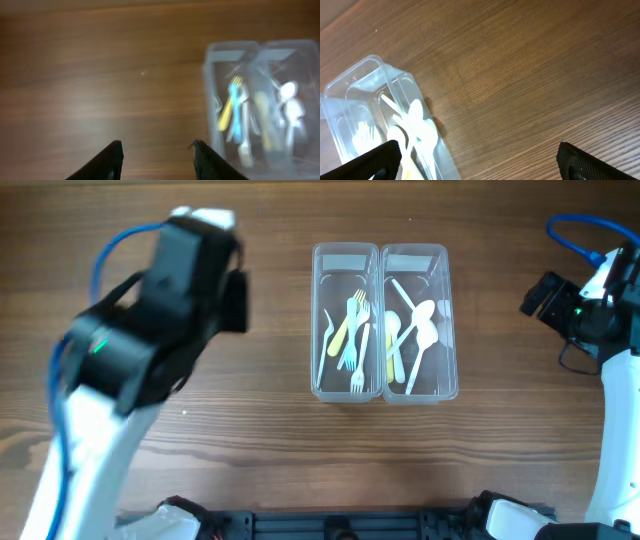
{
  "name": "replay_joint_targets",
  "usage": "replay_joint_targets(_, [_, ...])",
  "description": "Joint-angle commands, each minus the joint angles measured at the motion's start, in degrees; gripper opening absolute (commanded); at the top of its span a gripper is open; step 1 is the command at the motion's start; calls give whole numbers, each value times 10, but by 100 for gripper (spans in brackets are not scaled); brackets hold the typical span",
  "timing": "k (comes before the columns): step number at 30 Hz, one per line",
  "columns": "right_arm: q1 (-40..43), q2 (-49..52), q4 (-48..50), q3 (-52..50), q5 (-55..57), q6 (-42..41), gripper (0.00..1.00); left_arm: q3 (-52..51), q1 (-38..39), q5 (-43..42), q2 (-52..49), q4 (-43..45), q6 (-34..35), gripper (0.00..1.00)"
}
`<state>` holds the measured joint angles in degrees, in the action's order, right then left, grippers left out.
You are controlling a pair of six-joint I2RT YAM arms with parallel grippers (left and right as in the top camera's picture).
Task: Pack container
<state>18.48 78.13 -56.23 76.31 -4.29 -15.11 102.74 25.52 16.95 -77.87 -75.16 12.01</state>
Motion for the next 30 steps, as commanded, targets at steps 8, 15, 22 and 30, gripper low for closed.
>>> replay_joint_targets(8, [1, 1, 0, -3, -4, -1, 100, 1, -19, 34, 112, -132, 6, 100])
replay_joint_targets(15, [1, 1, 0, -3, -4, -1, 100, 1, -19, 22, 114, -132, 4, 100])
replay_joint_targets(22, [1, 1, 1, -3, -4, 0, 100, 1, -21, 22, 119, -55, 4, 100])
replay_joint_targets(30, [1, 1, 1, -3, -4, 0, 100, -57, -139, -77, 227, 68, 4, 100])
